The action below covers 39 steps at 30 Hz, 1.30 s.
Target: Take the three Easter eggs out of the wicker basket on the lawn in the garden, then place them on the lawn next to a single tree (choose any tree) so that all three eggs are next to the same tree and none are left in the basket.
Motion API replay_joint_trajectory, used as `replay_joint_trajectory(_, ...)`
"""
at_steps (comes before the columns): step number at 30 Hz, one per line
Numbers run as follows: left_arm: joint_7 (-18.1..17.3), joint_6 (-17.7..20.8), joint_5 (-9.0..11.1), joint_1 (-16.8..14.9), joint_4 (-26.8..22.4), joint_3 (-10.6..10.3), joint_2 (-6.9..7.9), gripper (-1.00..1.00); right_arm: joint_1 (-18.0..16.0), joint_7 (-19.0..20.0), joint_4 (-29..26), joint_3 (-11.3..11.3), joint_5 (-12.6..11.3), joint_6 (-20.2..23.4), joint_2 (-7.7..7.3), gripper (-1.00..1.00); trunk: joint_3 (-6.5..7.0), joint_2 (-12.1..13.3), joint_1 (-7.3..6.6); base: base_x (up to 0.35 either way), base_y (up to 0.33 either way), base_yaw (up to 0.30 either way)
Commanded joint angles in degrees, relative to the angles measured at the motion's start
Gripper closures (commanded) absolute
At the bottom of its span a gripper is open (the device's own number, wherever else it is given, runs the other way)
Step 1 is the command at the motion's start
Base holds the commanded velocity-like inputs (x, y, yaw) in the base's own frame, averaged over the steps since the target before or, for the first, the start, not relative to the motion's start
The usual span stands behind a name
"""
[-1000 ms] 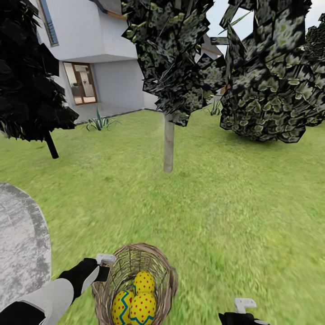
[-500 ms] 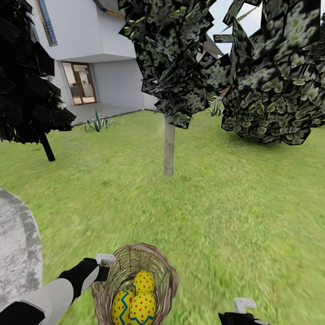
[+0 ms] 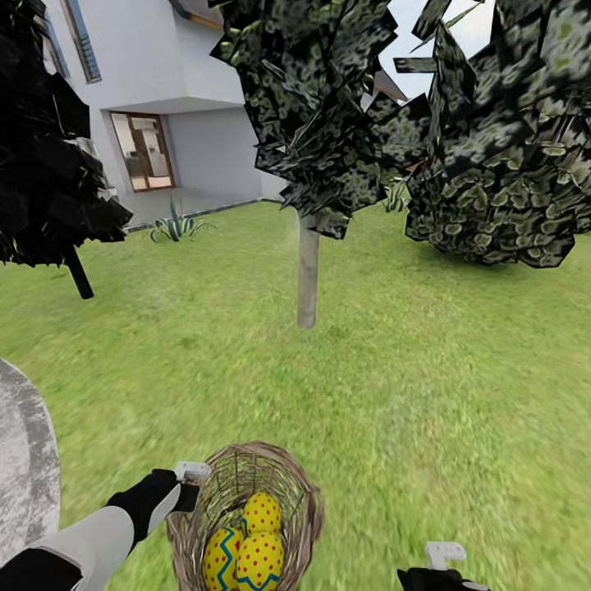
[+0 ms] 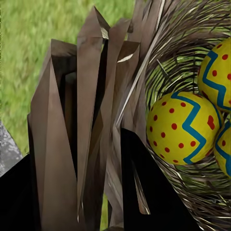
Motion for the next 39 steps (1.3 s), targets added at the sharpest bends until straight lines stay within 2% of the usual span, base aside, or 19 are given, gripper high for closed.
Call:
replay_joint_trajectory(1,0.33,0.34,0.84,-0.03,-0.18,-0.25,0.06,1.0,-0.03,0.4,-0.13,-0.49,0.54,0.31,0.04,-1.0,-0.11,-0.11,0.06,0.326,0.0,0.0)
replay_joint_trajectory(39,0.33,0.34,0.84,-0.03,-0.18,-0.25,0.1,1.0,-0.03,0.41,-0.21,-0.49,0.57,0.4,0.02,-1.0,-0.13,-0.11,0.06,0.326,0.0,0.037)
